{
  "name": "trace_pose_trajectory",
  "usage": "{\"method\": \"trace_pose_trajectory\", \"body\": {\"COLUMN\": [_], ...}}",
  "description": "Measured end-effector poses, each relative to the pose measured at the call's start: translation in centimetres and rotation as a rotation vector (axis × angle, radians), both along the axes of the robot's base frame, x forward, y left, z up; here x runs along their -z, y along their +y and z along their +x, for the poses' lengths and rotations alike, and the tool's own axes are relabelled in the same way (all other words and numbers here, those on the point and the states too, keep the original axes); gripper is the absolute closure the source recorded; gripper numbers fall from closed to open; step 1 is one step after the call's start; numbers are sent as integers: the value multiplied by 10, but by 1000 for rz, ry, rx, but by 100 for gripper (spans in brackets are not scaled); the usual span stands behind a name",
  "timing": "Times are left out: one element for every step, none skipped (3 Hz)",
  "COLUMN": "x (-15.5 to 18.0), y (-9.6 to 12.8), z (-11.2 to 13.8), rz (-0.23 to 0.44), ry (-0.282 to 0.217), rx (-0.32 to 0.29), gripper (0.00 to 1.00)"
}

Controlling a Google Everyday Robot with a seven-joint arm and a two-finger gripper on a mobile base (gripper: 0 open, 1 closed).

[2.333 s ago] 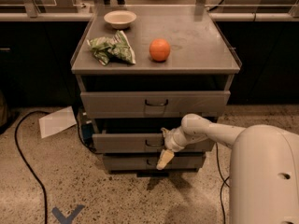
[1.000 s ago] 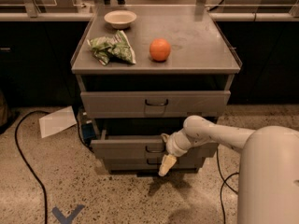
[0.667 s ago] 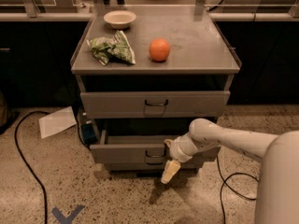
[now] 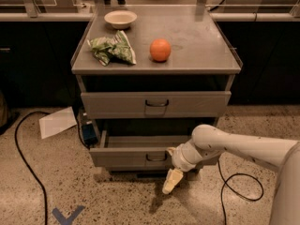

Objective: Open middle drawer

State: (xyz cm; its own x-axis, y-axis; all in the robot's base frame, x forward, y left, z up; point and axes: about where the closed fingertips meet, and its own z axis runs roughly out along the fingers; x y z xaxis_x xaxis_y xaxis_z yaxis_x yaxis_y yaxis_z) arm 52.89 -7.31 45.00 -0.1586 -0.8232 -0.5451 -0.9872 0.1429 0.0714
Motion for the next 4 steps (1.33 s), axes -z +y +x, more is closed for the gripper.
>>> {"method": "trace_pose_trajectory", "body": {"x": [16,17,11,-5], "y": [2,4,5,7], "z": [17,19,20,27], "rz": [-21,-20,-10,-4], "ry": [-1,-4,-17,-46], "rx": [-18,-21,-24,-35], "gripper": [0,0,0,0]}}
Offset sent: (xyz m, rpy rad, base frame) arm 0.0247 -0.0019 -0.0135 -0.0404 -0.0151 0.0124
